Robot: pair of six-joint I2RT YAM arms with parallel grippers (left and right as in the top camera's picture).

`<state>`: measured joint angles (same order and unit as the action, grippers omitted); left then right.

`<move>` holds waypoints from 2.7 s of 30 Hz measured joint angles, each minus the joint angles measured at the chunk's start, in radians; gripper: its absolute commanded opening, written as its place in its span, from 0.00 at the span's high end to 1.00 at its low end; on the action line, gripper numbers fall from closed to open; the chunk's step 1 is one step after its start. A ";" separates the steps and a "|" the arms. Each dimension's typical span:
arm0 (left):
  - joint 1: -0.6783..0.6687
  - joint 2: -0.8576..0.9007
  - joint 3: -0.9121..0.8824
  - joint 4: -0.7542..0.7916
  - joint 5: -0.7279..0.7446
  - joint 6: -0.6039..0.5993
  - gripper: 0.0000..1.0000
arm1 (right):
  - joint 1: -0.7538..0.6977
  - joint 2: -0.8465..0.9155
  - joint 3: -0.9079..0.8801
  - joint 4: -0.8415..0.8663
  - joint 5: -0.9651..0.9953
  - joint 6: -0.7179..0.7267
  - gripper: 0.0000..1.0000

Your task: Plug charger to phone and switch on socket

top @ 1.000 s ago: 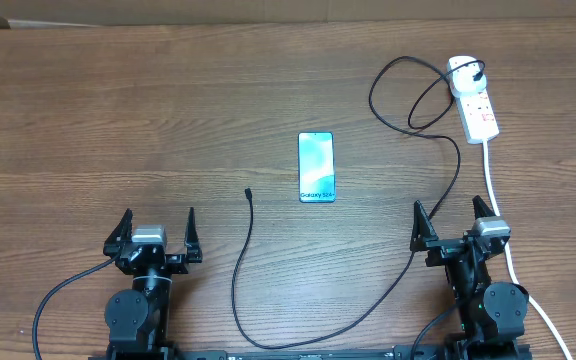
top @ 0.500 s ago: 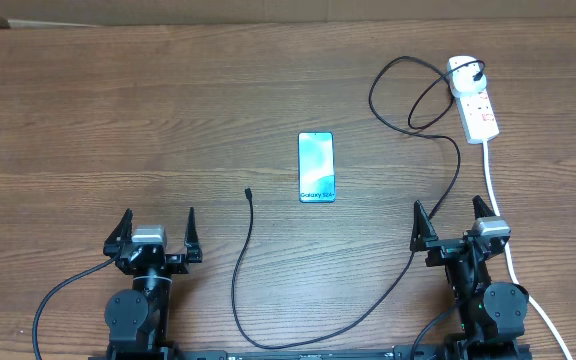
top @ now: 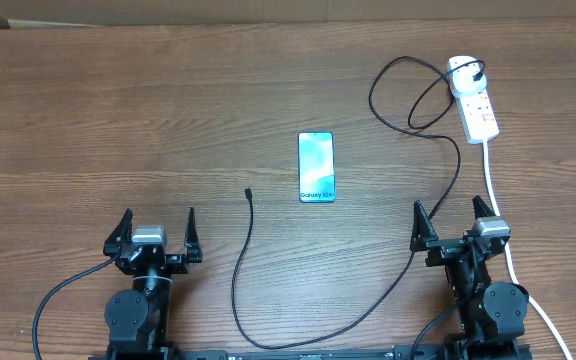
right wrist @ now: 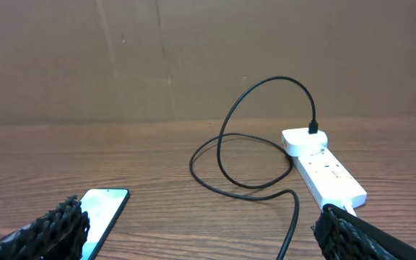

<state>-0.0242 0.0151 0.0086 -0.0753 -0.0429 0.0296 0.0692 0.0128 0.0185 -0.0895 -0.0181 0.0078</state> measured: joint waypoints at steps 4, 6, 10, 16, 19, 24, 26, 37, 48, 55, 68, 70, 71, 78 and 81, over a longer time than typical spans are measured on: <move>0.000 0.000 0.000 0.000 0.000 0.000 0.00 | 0.000 0.000 0.000 -0.001 0.000 0.000 0.00; 0.000 0.000 0.000 0.000 0.000 0.000 0.00 | 0.000 0.000 0.000 -0.001 0.000 0.000 0.00; 0.000 0.000 0.000 0.000 0.000 0.000 0.00 | 0.000 0.000 0.000 0.000 0.000 0.000 0.00; 0.000 0.000 0.000 0.000 0.000 0.000 0.01 | 0.000 0.000 0.000 0.000 0.000 0.000 0.00; 0.000 0.000 0.000 0.000 0.000 0.000 0.00 | 0.000 0.000 0.000 0.000 0.000 0.000 0.00; 0.000 0.000 0.000 0.000 0.000 0.000 0.00 | 0.000 0.000 0.000 0.000 0.000 0.000 0.00; 0.000 0.000 0.000 0.003 0.006 -0.004 0.00 | 0.000 0.000 0.000 -0.001 -0.001 0.000 0.00; 0.000 0.000 0.000 0.081 0.399 -0.537 0.00 | 0.000 0.000 0.000 -0.001 0.000 0.000 0.00; 0.000 -0.002 0.010 0.647 0.325 -0.701 0.00 | 0.003 0.000 0.000 -0.001 0.000 0.000 0.00; 0.000 0.024 0.268 0.372 0.208 -0.612 0.00 | 0.003 -0.001 0.000 0.000 0.000 0.000 0.00; 0.000 0.681 1.313 -0.841 0.234 -0.362 0.00 | 0.003 -0.002 0.000 -0.001 0.000 0.000 0.00; 0.000 0.750 1.364 -0.848 0.289 -0.357 0.00 | 0.003 -0.002 0.000 0.000 0.000 0.000 0.00; 0.000 0.789 1.390 -0.846 0.322 -0.351 0.00 | 0.003 -0.002 0.000 -0.001 0.000 0.000 0.00; -0.038 1.070 1.675 -1.097 0.377 -0.347 0.00 | 0.003 -0.002 0.000 0.000 0.000 0.000 0.00; -0.130 1.241 1.889 -1.288 0.295 -0.349 0.00 | 0.003 -0.002 0.000 -0.001 -0.001 0.000 0.00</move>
<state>-0.1539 1.2556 1.8980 -1.3632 0.2523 -0.3191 0.0727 0.0109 0.0185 -0.0902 -0.0189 0.0078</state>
